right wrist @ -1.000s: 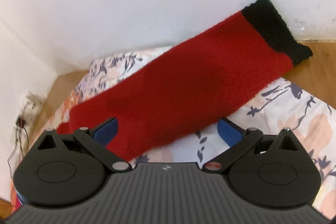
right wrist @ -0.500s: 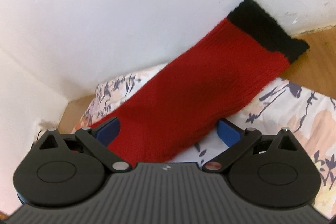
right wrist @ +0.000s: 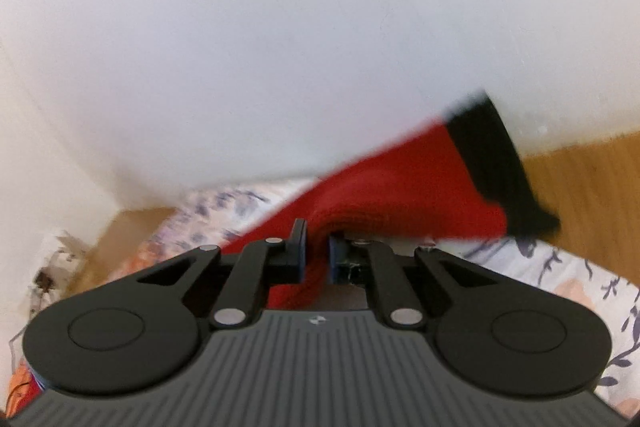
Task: Fold small clothes
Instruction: 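Close the right gripper on the sleeve cuff and lift it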
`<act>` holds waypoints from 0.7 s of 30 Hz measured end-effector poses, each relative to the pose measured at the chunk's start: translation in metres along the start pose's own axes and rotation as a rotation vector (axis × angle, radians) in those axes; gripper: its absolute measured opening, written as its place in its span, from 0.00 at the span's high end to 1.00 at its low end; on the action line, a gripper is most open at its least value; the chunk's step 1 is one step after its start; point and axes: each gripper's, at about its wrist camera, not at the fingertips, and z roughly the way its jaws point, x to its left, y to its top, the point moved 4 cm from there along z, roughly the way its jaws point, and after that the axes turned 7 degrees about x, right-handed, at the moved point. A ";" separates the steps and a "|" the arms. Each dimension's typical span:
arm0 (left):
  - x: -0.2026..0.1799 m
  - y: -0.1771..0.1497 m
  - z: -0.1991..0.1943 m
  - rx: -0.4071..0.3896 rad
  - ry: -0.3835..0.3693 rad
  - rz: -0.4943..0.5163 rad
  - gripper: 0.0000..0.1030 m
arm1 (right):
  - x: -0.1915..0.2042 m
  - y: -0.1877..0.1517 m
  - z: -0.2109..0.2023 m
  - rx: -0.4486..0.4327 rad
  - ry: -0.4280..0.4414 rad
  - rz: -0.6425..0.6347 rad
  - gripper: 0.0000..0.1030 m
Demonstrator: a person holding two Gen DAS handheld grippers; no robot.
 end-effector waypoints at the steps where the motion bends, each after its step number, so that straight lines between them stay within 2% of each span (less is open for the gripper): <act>1: 0.000 -0.001 0.000 -0.005 0.000 0.001 0.00 | 0.005 0.002 -0.004 0.007 0.024 0.021 0.90; 10: 0.002 0.002 -0.004 0.001 -0.019 0.019 0.00 | 0.057 0.002 -0.031 -0.006 0.172 0.012 0.90; 14: 0.002 0.003 -0.009 0.008 -0.034 0.037 0.00 | 0.081 -0.004 -0.038 -0.013 0.203 -0.021 0.90; 21: 0.010 0.006 -0.026 -0.025 -0.081 0.027 0.00 | 0.125 -0.013 -0.051 -0.035 0.228 -0.111 0.90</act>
